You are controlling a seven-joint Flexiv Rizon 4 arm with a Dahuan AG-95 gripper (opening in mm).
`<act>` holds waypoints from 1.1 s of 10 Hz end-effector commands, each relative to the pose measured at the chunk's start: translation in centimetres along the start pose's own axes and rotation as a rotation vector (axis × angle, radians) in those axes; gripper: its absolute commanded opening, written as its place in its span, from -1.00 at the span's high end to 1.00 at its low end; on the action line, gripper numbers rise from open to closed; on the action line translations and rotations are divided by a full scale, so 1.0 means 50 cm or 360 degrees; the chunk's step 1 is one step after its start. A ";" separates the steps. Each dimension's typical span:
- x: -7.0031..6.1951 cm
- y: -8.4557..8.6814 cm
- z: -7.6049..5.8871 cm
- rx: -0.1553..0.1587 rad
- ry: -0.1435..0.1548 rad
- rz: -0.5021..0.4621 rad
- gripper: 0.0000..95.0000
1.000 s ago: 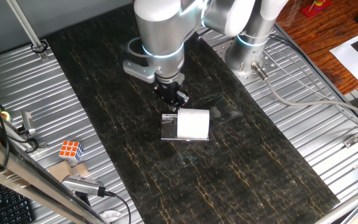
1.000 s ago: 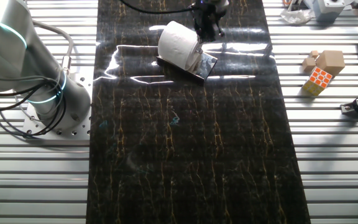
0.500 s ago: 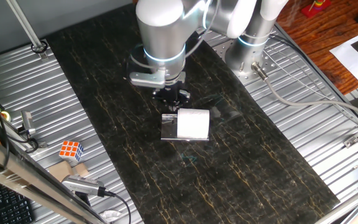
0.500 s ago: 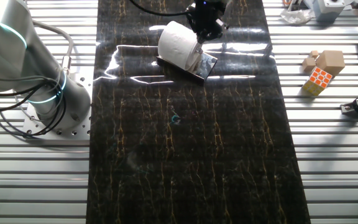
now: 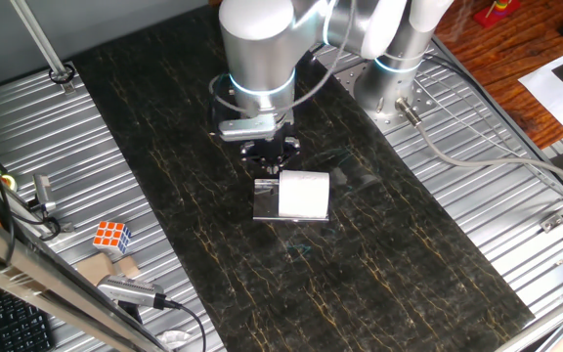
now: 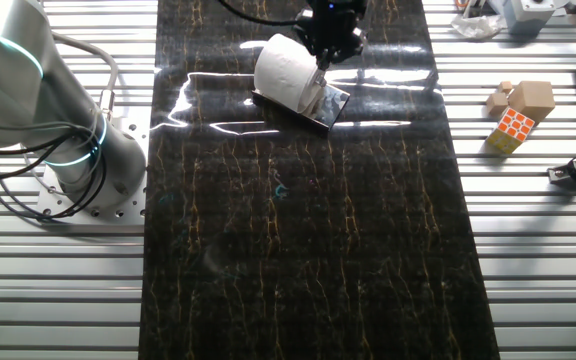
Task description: Take the roll of paper down from the shelf
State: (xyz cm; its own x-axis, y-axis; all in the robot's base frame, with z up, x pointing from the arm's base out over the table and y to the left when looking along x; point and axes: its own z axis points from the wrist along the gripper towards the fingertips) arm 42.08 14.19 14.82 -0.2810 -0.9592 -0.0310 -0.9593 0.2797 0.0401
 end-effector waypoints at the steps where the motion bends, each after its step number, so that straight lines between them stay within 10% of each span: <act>1: -0.037 0.048 -0.002 0.0052 -0.0007 -0.0390 1.00; 2: -0.069 0.085 -0.001 0.0075 0.0008 -0.0488 0.20; 4: -0.102 0.118 0.013 0.0101 0.0012 -0.0719 0.20; 7: -0.110 0.136 0.040 0.0111 -0.0007 -0.1056 -0.60; 11: -0.100 0.132 0.060 0.0097 0.0032 -0.1278 -0.60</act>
State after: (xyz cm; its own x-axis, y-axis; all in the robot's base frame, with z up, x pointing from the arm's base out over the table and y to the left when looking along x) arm 37.25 20.88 12.72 0.4186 -0.9080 -0.0195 -0.9077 -0.4175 -0.0420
